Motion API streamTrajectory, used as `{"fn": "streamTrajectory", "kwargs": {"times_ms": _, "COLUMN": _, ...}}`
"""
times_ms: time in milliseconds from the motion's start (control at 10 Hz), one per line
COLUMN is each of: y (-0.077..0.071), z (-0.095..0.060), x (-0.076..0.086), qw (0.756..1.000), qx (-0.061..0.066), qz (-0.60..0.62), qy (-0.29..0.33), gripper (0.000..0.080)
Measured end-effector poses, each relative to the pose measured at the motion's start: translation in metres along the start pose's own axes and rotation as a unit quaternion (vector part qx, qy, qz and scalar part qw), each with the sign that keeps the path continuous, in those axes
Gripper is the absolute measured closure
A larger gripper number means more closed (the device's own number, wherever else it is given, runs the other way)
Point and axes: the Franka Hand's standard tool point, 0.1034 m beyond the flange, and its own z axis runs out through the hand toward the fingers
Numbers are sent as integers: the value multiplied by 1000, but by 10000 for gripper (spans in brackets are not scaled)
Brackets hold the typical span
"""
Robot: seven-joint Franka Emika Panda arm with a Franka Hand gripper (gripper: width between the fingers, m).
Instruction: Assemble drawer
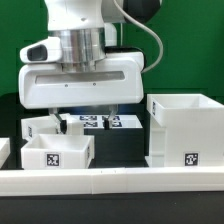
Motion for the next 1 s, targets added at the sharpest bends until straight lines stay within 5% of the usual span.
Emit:
{"fn": "streamTrajectory", "kwargs": {"times_ms": 400, "y": 2, "z": 4, "x": -1, "qw": 1000, "qx": -1, "qz": 1, "qy": -1, "gripper": 151}}
{"fn": "streamTrajectory", "kwargs": {"times_ms": 1000, "y": 0, "z": 44, "x": -6, "qw": 1000, "qx": -11, "qz": -5, "qy": -3, "gripper": 151}}
